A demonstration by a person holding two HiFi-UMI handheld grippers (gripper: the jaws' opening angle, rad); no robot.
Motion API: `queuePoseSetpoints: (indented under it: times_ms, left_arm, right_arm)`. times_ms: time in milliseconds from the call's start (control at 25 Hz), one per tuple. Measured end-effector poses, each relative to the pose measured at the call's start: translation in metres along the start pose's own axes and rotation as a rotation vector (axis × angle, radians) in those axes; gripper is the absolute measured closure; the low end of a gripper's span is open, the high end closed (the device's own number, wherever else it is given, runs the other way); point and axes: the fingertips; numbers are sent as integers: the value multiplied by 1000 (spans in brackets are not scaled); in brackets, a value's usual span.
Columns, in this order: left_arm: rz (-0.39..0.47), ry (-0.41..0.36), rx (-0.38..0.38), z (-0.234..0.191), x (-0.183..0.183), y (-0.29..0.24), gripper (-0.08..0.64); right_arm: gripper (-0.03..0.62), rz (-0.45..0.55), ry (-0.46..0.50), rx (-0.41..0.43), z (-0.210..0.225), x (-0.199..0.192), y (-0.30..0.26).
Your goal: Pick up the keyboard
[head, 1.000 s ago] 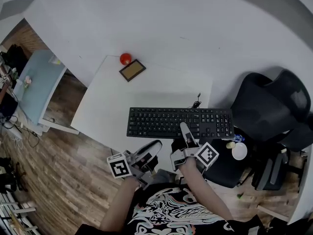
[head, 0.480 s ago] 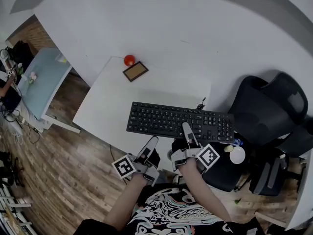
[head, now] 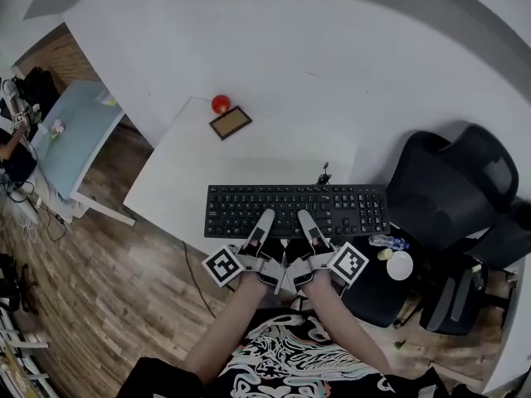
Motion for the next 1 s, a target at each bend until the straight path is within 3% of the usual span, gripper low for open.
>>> queuePoseSetpoints:
  times_ms: [40, 200, 360, 520, 1000]
  left_arm:
    - [23, 21, -7, 1, 7, 0, 462]
    - [55, 56, -40, 7, 19, 1, 480]
    - [83, 81, -39, 7, 19, 1, 479]
    - [142, 98, -33, 2, 31, 10, 479]
    - [84, 47, -57, 14, 34, 4, 480]
  right_arm:
    - [506, -17, 10, 11, -3, -5, -3]
    - [506, -61, 56, 44, -12, -15, -7]
    - [503, -92, 107, 20, -10, -8, -7]
    - [502, -41, 79, 18, -7, 21, -1]
    - [503, -99, 66, 55, -18, 25, -2]
Point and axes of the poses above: the fingertips, and each gripper's own axes: y backward along the fingers, z to its right, x out of its top, and after that the axes turned 4 degrees about z, right-handed
